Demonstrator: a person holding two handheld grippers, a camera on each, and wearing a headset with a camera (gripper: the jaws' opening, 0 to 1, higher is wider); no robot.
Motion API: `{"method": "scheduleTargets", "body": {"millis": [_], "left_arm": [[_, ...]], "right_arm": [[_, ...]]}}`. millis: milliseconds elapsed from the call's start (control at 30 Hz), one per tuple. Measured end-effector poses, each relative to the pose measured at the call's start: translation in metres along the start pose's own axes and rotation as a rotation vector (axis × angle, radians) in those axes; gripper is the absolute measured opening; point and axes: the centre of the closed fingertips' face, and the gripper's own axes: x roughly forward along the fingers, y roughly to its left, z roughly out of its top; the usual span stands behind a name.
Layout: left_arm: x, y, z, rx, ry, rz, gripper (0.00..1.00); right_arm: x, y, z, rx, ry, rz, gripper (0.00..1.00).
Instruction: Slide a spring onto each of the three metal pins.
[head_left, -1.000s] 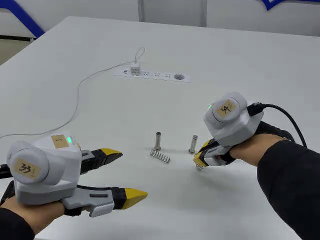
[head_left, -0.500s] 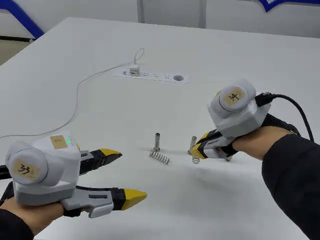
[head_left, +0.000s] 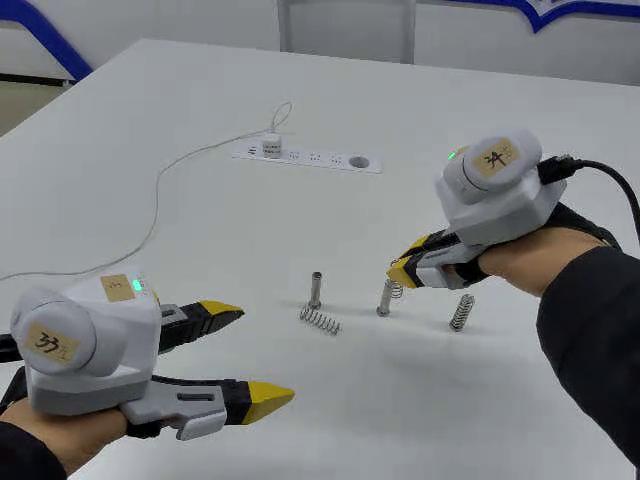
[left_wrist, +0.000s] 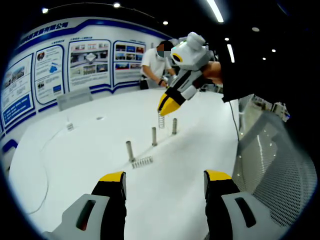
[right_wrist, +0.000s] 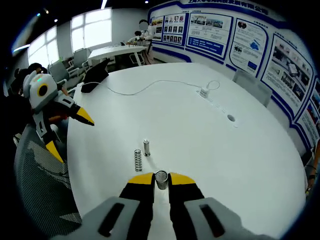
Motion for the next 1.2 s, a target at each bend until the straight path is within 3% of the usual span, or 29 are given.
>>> {"method": "scheduleTargets", "body": {"millis": [533, 1200], "left_arm": [[-0.002, 0.003, -0.001, -0.005, -0.001, 0.007, 0.64], [-0.001, 0.002, -0.002, -0.011, 0.003, 0.009, 0.64]], "right_arm": [[0.014, -0.009, 0.003, 0.047, -0.02, -0.022, 0.12], [0.032, -0.013, -0.012, 0.097, 0.007, -0.014, 0.12]]}}
